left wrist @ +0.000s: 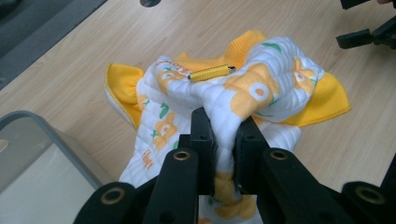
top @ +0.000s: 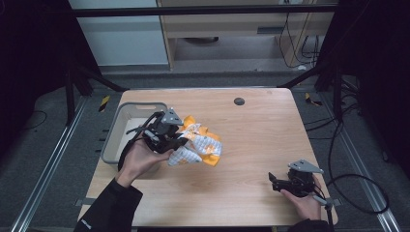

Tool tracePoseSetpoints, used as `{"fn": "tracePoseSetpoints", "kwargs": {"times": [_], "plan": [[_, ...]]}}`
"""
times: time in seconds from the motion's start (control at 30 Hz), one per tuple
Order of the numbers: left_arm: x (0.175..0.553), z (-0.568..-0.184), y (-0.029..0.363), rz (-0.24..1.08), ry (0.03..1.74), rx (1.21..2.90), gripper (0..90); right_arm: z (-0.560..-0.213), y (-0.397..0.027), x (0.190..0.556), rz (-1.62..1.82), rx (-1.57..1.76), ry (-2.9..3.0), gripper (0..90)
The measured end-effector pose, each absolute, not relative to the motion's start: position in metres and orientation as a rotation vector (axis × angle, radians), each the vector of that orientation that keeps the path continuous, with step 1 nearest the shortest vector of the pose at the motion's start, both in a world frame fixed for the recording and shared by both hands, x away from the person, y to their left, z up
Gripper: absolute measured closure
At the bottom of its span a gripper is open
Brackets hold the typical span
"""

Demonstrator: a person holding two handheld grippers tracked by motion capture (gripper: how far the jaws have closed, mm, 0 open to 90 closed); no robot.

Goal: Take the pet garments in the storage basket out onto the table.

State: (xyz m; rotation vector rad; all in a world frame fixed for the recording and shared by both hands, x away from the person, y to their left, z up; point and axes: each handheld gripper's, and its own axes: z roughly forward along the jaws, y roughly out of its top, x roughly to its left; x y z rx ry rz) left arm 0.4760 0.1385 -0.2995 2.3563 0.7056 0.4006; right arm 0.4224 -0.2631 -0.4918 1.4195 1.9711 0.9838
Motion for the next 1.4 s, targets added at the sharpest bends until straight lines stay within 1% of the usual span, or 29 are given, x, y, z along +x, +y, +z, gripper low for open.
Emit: {"fn": "tracePoseSetpoints", "kwargs": {"times": [0.8,1.1,1.4], "plan": [[0.478,-0.326,0.099,0.355,0.61,2.456,81.2,-0.491,-0.264,0.422,0.996,1.407,1.959,7.8],[0.479,-0.336,0.092,0.353,0.594,2.467,81.2,-0.49,-0.264,0.422,1.002,1.41,1.955,7.9],[0.482,-0.351,0.084,0.323,0.582,2.493,81.2,-0.49,-0.264,0.422,1.001,1.408,1.951,7.9]]}}
